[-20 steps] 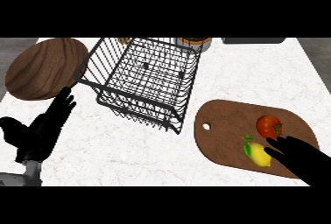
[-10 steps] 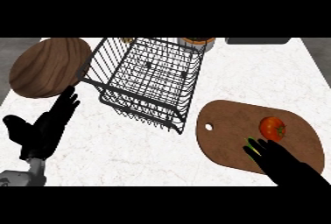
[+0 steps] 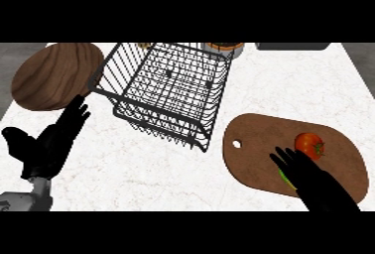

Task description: Pick the lemon from the cutting board and place it in the tiered basket

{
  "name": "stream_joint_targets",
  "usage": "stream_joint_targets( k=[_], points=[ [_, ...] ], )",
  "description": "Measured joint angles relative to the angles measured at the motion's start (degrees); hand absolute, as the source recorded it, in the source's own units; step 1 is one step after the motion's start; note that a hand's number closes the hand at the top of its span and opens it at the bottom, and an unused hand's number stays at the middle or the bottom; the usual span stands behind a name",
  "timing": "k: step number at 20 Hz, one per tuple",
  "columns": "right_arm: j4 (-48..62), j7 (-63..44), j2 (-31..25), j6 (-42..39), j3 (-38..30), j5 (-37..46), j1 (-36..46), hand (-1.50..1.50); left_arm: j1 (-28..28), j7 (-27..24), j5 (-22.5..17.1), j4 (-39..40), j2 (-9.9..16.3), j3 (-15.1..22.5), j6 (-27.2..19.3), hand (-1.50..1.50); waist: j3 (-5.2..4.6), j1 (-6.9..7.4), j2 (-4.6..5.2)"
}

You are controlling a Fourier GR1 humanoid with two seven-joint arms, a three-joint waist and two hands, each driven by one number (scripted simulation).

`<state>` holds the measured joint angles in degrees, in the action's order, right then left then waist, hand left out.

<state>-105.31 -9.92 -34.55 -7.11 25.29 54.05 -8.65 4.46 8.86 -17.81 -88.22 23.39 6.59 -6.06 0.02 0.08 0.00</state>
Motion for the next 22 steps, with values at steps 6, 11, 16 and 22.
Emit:
stream_joint_targets(
  k=[6,11,16,22],
  points=[
    [6.6,4.9,2.8,5.4,-2.9,3.8,1.0,-1.5,-1.1,2.1,2.0,-2.4,-1.7,-1.2,0.3,0.0,0.01,-0.06,-0.03],
    [9.7,7.2,4.8,5.7,-5.1,6.2,2.5,-1.5,-0.5,2.4,3.6,-2.0,-3.1,-2.8,1.7,0.0,-0.02,-0.08,-0.03],
    [11.7,8.2,4.8,-0.4,-5.6,6.2,4.4,1.5,-0.8,3.2,4.5,-2.7,-3.7,-3.2,2.6,0.0,-0.28,0.02,-0.23],
    [15.2,11.1,5.3,0.8,-4.1,11.9,6.4,1.5,-1.2,1.7,5.0,-1.1,-4.6,-4.9,4.5,0.0,-0.5,0.08,-0.45]
  ],
)
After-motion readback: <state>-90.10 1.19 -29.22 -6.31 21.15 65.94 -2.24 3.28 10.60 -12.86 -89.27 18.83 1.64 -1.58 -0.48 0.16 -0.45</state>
